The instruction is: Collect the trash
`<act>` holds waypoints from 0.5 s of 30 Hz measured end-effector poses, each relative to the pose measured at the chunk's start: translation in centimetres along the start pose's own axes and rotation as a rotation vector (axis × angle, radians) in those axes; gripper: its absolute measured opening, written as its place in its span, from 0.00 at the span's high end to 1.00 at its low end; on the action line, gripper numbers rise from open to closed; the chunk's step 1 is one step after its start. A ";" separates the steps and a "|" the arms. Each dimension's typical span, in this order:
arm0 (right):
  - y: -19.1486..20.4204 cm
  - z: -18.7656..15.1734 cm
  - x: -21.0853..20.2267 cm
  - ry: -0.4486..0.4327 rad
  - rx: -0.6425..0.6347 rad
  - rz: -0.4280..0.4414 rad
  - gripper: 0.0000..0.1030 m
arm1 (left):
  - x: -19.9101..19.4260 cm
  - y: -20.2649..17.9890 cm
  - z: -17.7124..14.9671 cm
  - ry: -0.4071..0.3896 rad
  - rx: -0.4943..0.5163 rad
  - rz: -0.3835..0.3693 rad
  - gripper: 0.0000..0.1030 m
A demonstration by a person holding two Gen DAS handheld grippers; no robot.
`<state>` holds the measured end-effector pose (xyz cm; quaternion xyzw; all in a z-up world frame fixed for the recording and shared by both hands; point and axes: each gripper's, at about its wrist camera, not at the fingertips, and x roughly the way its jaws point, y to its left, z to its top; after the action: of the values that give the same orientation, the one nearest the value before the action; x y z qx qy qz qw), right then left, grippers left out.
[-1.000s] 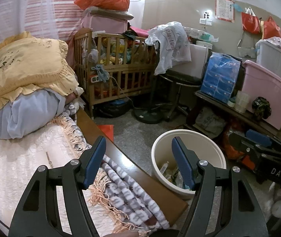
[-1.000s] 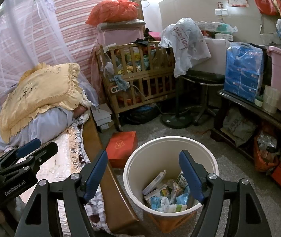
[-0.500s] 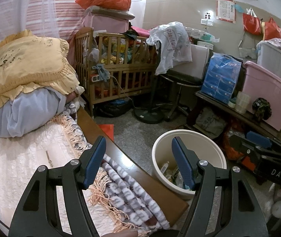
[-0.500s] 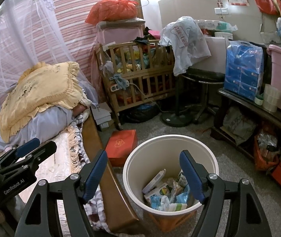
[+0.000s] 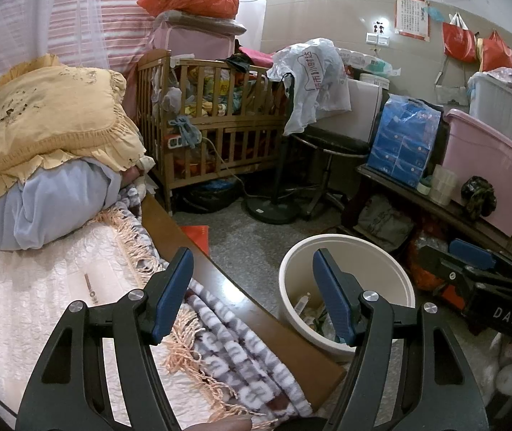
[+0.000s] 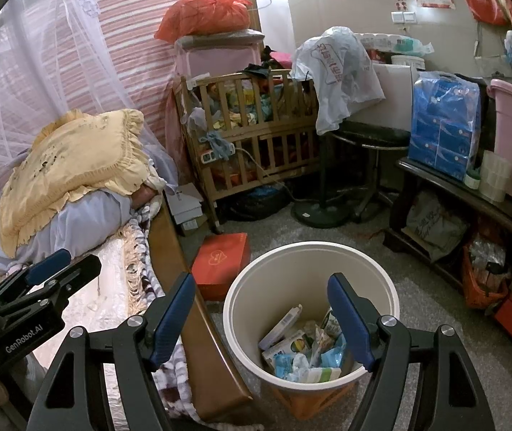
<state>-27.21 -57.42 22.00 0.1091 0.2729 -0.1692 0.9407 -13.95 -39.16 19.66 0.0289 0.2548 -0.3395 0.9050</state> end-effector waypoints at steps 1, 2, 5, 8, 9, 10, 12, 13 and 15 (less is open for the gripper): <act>0.0 -0.1 0.0 0.001 0.000 0.001 0.28 | 0.0 0.0 0.0 -0.001 0.000 0.001 0.34; -0.1 -0.2 0.1 0.003 0.001 0.002 0.28 | 0.0 0.0 0.0 -0.002 0.000 0.002 0.34; -0.1 -0.3 0.1 0.003 0.001 0.001 0.28 | 0.0 0.0 0.0 0.000 0.002 0.001 0.34; -0.1 -0.1 0.2 0.003 0.000 0.001 0.28 | 0.0 -0.1 0.0 -0.002 0.000 0.002 0.34; -0.2 -0.1 0.2 0.003 0.000 0.002 0.28 | 0.0 -0.1 0.0 -0.001 0.000 0.002 0.34; -0.2 0.0 0.2 0.004 0.000 0.003 0.28 | 0.0 -0.2 0.0 0.000 0.000 0.002 0.34; -0.2 0.0 0.2 0.004 -0.001 0.003 0.28 | 0.1 -0.1 -0.1 0.000 0.000 0.003 0.34; -0.2 -0.1 0.3 0.006 0.000 0.003 0.28 | 0.1 -0.1 -0.1 0.000 -0.001 0.003 0.34; -0.2 -0.1 0.3 0.007 -0.001 0.002 0.27 | 0.1 -0.1 -0.1 0.002 -0.001 0.003 0.34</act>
<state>-27.06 -57.62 21.78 0.1095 0.2759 -0.1676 0.9401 -14.01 -39.25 19.50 0.0291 0.2559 -0.3380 0.9052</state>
